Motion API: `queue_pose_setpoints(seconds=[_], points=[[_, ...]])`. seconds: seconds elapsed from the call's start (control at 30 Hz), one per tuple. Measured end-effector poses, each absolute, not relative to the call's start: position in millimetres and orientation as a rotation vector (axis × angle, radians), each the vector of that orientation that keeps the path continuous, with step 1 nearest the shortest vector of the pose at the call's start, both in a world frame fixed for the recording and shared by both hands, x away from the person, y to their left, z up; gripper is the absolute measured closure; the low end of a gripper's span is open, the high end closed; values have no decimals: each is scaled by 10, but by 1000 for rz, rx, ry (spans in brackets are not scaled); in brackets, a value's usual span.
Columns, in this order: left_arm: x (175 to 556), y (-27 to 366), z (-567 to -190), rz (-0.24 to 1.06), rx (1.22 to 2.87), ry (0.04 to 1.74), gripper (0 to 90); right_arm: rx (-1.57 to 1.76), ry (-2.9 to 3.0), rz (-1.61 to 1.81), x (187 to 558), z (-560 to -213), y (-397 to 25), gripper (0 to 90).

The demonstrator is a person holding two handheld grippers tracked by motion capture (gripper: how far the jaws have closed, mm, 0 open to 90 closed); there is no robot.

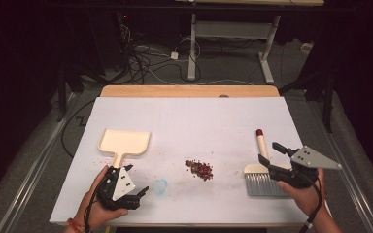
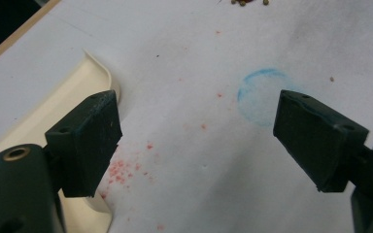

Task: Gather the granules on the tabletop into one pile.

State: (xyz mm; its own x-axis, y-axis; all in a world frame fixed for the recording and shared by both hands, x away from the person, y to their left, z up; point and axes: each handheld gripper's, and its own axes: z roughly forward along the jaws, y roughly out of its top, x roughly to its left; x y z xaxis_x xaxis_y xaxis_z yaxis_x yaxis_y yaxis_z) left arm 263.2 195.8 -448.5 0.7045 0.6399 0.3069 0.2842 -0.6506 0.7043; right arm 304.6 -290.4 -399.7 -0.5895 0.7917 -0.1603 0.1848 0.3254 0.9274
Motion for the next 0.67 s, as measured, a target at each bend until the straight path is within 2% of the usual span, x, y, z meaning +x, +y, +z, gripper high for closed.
queue_pose_setpoints(seconds=[0.13, 0.3, 0.67], points=[[2584, 1969, -4467, 756, 2244, 707, 163, 845, 1963, 1334, 2854, -4020, -2751, 252], [2617, 1984, -4459, 765, 2230, 718, 164, 824, 2020, 1245, 2783, -4170, -2657, 248], [2673, 1958, -4453, 762, 2222, 740, 163, 824, 1993, 1227, 2809, -4175, -2732, 243]])
